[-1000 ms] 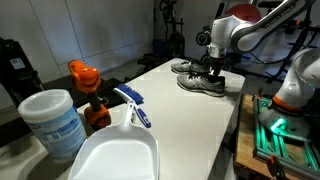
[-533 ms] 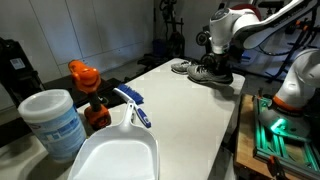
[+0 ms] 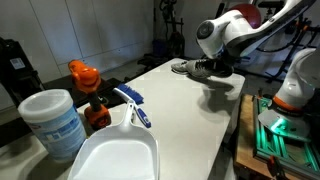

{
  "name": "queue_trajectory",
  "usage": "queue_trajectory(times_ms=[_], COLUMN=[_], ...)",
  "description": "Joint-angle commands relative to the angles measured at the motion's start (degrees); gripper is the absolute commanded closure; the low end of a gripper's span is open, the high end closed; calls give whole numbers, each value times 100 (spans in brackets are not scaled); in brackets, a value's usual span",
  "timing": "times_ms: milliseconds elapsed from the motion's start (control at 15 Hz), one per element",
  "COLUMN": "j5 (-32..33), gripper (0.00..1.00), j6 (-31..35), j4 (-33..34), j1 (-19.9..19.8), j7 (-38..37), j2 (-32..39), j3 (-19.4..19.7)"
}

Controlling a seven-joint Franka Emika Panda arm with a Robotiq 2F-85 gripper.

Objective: Flip the left shoe anticlockwise to make it face upside down

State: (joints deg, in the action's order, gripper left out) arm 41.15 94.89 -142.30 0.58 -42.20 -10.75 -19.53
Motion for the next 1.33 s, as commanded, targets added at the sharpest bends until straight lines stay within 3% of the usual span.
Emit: queue_trajectory(times_ms=[0, 200, 533, 600, 733, 1133, 1267], j5=[764, 1200, 1210, 1153, 1073, 729, 664], gripper=[94, 94, 94, 62, 56, 10, 0], j6=[-893, -1444, -1554, -1558, -1484, -478, -227], j4=[623, 927, 1364, 1420, 1509, 1600, 1598], j1=[488, 906, 1313, 1354, 1405, 1424, 1436], j7=[-550, -666, -907, -955, -960, -643, -600], j2=[1079, 1696, 2373, 2427, 2469, 2416, 2406], j3=[-9, 77, 219, 238, 271, 255, 276])
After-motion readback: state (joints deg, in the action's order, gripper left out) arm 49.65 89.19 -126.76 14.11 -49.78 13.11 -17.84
